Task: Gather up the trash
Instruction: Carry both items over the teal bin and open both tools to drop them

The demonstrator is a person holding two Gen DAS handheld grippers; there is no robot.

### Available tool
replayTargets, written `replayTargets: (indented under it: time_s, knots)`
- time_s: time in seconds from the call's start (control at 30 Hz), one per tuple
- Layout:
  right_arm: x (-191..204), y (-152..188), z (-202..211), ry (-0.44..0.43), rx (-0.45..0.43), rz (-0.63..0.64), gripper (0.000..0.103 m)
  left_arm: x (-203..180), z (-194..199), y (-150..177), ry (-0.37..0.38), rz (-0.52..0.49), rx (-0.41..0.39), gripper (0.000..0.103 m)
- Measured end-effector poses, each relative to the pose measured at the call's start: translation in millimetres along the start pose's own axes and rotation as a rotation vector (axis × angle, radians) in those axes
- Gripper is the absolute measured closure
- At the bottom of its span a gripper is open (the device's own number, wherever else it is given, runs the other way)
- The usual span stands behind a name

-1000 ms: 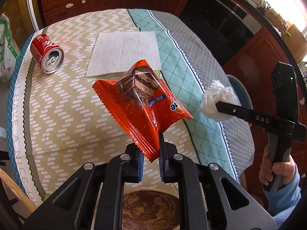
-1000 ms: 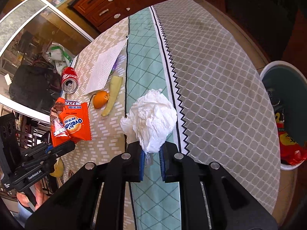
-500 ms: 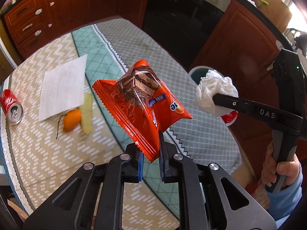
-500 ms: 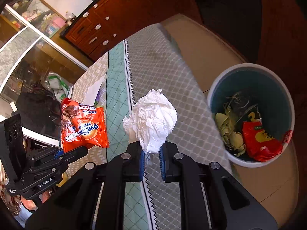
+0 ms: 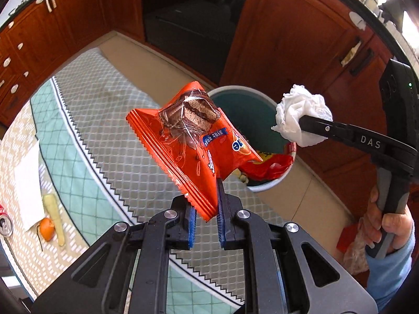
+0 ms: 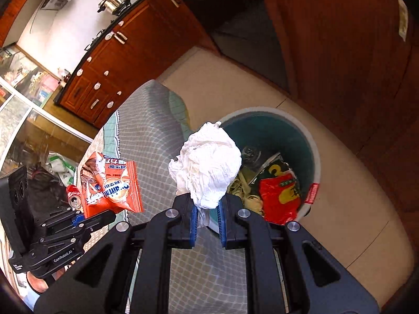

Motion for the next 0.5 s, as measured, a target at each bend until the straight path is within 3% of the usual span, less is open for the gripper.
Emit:
replayTargets:
  time_s: [0.4, 0.47, 0.5]
  knots:
    - [-50.8, -3.9, -11.4, 0.023, 0.034, -0.075, 0.090, -47.8, -60.3, -33.2, 0.022, -0.075, 0.095, 0.088]
    - [-55.0, -4.6, -13.6, 0.024, 0.037, -0.083, 0.089, -50.3, -65.1, -38.8, 0.026, -0.067, 0.100, 0.075]
    - [-56.3, -4.7, -14.6, 0.025, 0.039, -0.086, 0.089, -49.6, -65.9, -41.3, 0.018, -0.064, 0.091, 0.057]
Point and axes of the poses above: each gripper's, at about its wrist camera, not at the fingertips, and z roughly against the way its jaws point, x to its left, y to its underside, the point moved 3 cm from there along -z, roughly the way its jaws point, and after that the axes turned 2 degrees about -z, right-handed, at the moved point
